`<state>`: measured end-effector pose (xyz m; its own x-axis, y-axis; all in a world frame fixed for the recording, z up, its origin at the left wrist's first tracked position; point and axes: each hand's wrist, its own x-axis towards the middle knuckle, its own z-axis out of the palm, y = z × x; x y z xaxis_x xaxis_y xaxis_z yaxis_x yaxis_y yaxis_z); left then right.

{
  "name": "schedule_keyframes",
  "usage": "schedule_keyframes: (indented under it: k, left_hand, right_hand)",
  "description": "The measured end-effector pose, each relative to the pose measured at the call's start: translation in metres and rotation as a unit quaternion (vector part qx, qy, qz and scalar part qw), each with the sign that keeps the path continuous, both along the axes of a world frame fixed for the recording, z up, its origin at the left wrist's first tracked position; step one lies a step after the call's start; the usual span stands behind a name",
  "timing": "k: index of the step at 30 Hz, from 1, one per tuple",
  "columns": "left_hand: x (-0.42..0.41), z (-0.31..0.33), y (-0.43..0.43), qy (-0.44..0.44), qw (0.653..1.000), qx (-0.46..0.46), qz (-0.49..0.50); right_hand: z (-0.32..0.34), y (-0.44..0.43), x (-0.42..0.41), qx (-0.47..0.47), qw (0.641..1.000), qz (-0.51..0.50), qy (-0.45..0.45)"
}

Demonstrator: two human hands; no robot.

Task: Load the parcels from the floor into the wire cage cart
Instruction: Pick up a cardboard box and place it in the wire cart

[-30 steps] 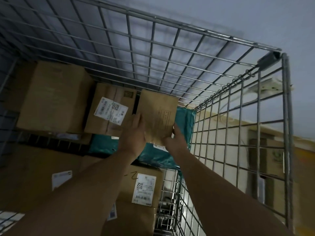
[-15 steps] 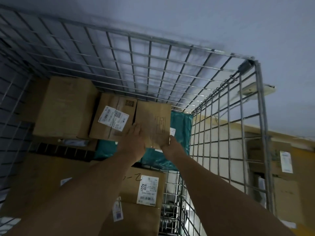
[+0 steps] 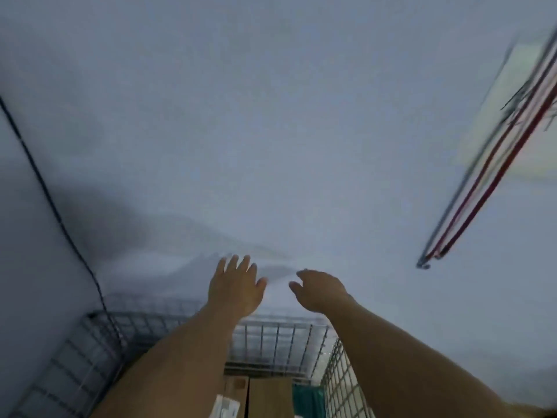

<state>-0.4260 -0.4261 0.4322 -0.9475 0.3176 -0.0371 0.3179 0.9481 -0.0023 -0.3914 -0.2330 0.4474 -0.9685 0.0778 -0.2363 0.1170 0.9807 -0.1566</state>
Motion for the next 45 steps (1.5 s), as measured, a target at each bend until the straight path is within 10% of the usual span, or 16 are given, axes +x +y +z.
schedule_keyframes:
  k: [18,35,45]
  left_hand:
    - [0.096,0.414,0.085,0.213,0.974,0.032,-0.073]
    - [0.342,0.459,0.464,0.212,0.938,0.118,-0.247]
    - [0.375,0.425,0.621,0.171,0.935,0.090,-0.297]
  right_hand:
    - [0.404,0.075,0.118,0.126,0.946,-0.033,0.298]
    - [0.448,0.453,0.467,0.198,0.899,-0.252,0.299]
    - [0.403,0.593,0.524,0.178,0.893,-0.314,0.270]
